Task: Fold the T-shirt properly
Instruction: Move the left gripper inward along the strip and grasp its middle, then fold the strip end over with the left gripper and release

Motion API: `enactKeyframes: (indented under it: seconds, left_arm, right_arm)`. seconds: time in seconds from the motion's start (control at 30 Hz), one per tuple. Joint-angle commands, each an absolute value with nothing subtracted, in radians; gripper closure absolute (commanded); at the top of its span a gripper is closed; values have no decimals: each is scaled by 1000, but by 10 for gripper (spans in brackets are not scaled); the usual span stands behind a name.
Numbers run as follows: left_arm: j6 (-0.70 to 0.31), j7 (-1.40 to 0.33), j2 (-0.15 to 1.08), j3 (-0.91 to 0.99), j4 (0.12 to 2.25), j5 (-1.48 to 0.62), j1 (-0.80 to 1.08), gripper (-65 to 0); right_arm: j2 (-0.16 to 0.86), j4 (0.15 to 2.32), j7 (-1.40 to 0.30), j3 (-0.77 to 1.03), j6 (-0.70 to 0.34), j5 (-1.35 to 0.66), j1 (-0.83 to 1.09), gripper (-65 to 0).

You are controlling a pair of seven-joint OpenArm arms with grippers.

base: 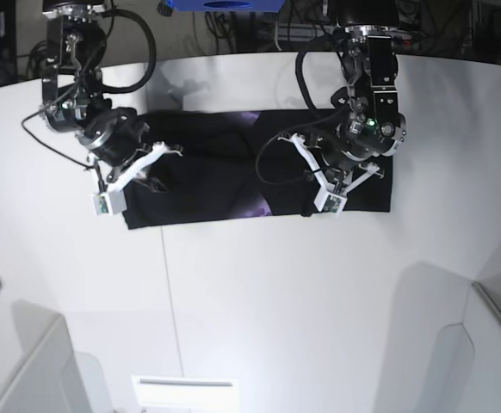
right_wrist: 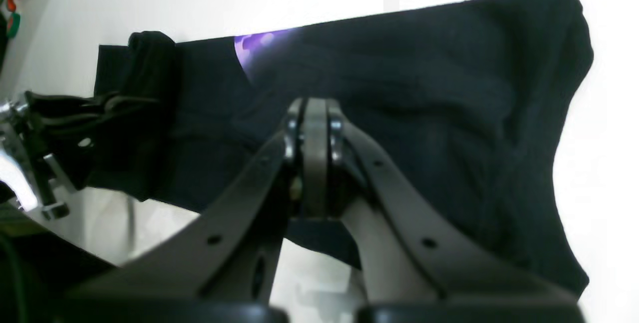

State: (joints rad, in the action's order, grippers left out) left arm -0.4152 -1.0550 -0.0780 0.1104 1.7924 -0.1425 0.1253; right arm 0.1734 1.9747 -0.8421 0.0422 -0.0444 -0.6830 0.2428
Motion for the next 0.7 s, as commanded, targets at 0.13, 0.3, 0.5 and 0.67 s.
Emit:
enactKeyframes:
  seconds: [0.13,0.3,0.5,0.67]
  left_arm:
    - [-415,-1033,-82,110,1807,-154,113,0]
    - [-415,-1033,-82,110,1807,-160,113,0]
    - [-415,-1033,-82,110,1807,-162,113,-26]
    - [-415,-1032,-81,68,1807,-162,113,-329]
  right_arm:
    - [179,1989,-822,50,-48,-697,232,0]
    - [179,1989,-822,50,-48,-697,232,0]
    - [179,1989,-825,50,-48,-697,234,0]
    - [179,1989,-826,50,-48,-700,234,0]
